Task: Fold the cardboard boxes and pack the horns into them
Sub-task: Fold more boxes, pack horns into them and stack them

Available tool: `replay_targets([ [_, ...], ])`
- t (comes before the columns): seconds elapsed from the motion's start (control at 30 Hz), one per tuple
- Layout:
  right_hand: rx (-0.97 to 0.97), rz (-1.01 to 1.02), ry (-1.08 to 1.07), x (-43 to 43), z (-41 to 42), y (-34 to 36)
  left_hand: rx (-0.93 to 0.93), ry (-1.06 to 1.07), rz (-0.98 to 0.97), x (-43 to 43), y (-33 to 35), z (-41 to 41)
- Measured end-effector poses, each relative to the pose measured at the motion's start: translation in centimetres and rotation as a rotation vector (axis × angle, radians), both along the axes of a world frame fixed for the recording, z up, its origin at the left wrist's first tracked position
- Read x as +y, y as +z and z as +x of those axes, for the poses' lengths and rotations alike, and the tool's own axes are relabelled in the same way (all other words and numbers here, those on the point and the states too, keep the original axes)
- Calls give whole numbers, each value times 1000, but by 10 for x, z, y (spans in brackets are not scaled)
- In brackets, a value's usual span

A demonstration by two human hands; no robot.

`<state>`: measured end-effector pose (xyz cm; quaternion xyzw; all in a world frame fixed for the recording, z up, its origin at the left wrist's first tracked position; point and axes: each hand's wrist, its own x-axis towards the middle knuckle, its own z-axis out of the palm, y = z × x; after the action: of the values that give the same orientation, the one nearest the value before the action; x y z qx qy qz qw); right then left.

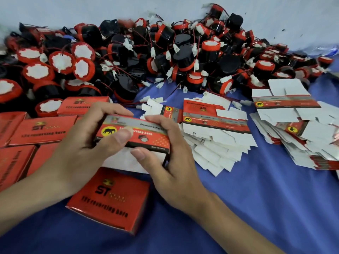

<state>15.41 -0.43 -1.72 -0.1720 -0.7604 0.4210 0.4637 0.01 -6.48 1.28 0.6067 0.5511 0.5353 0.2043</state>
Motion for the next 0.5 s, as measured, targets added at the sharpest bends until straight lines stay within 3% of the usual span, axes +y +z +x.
replay_targets([
  [0.17,-14,-71,7,10,6,4,2,-47,-84,3,4,-1],
  [0.5,-129,-117,38,9,4,7,62,100,22,-5,12,12],
])
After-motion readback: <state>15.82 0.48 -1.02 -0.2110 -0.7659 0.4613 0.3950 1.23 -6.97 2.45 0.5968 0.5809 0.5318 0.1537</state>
